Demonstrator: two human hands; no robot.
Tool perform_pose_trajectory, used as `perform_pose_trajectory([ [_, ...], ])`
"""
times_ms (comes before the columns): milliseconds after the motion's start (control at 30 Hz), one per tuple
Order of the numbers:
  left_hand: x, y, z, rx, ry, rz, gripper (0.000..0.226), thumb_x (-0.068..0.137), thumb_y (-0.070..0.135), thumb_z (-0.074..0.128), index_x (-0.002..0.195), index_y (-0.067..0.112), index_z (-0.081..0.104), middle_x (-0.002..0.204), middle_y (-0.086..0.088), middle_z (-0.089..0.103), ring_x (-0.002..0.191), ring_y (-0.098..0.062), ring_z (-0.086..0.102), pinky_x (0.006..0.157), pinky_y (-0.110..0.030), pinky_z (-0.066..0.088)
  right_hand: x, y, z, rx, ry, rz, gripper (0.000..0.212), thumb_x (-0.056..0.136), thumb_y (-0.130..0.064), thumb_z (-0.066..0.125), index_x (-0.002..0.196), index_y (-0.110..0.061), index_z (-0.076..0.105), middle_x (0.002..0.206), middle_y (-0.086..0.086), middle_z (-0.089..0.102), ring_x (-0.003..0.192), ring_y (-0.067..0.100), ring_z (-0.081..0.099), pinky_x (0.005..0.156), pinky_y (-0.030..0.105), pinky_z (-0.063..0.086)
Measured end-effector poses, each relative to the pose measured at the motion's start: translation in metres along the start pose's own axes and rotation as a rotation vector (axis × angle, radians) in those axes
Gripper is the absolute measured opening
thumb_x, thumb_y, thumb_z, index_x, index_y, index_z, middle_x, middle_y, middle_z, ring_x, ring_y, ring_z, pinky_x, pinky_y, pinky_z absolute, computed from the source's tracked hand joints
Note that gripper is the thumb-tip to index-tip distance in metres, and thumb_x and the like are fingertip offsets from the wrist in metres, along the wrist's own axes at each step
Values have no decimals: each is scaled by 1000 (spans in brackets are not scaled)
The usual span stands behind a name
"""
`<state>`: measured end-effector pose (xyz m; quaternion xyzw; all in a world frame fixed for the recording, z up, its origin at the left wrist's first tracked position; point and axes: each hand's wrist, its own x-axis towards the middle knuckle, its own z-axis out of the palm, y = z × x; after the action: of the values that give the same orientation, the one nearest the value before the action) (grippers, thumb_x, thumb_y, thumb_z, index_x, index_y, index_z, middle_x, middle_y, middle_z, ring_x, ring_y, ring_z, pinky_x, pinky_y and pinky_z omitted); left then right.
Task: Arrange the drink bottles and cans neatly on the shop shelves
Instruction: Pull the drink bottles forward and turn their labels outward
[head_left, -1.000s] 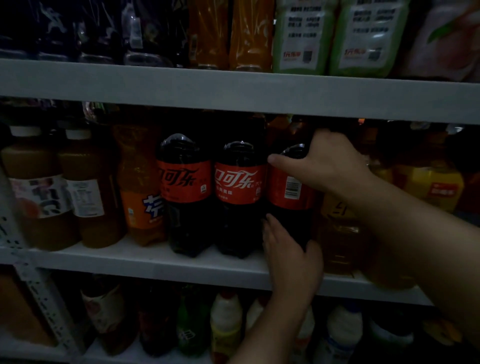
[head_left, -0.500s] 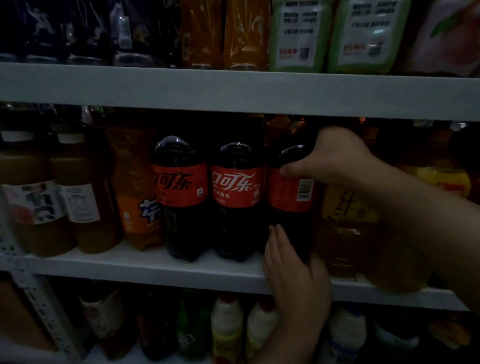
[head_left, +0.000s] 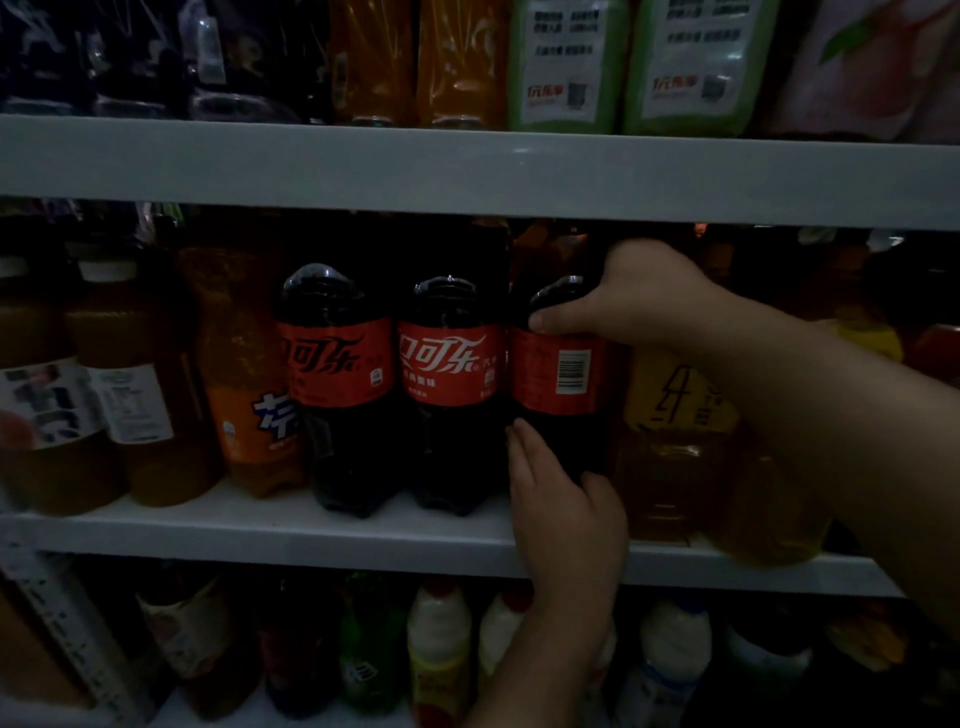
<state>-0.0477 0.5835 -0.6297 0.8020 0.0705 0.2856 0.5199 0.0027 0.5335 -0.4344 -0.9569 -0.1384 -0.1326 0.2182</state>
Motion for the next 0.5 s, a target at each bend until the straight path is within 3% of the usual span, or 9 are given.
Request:
perform_pose_trajectory([
  [133, 0, 4, 7, 30, 31, -25, 83, 89, 25, 52, 153, 12, 1, 161, -4, 5, 146, -17, 8, 116, -26, 6, 3, 2, -4, 95, -50, 2, 58, 66, -52, 77, 110, -18, 62, 105, 4, 64, 91, 20, 61, 82, 40, 55],
  [267, -1, 3, 17, 57, 67, -42, 89, 90, 36, 52, 151, 13, -9, 161, -3, -4, 146, -17, 1, 115, -29, 1, 5, 2, -10, 90, -103, -1, 65, 66, -54, 78, 117, -19, 60, 112, 3, 62, 98, 21, 59, 83, 36, 54],
  [333, -2, 3, 23, 36, 86, -52, 91, 91, 39, 51, 150, 15, -13, 160, -1, -8, 146, -15, -1, 114, -28, -2, 5, 1, -12, 126, -115, 29, 63, 60, -54, 81, 110, -21, 62, 107, 1, 63, 92, 18, 59, 70, 29, 53],
  [433, 0, 4, 30, 12, 145, -61, 89, 94, 47, 46, 150, 13, -14, 160, -4, -8, 146, -16, 0, 114, -29, -2, 5, 1, -11, 270, -74, 78, 49, 47, -50, 89, 80, -23, 63, 82, -7, 63, 70, 10, 59, 39, 14, 43],
  [500, 2, 7, 34, -7, 163, -85, 92, 92, 59, 39, 149, 13, -16, 160, -6, -7, 146, -18, 0, 115, -33, -1, 6, 1, -9, 311, -52, 76, 49, 42, -50, 91, 74, -25, 64, 74, -10, 63, 66, 8, 60, 34, 11, 38],
])
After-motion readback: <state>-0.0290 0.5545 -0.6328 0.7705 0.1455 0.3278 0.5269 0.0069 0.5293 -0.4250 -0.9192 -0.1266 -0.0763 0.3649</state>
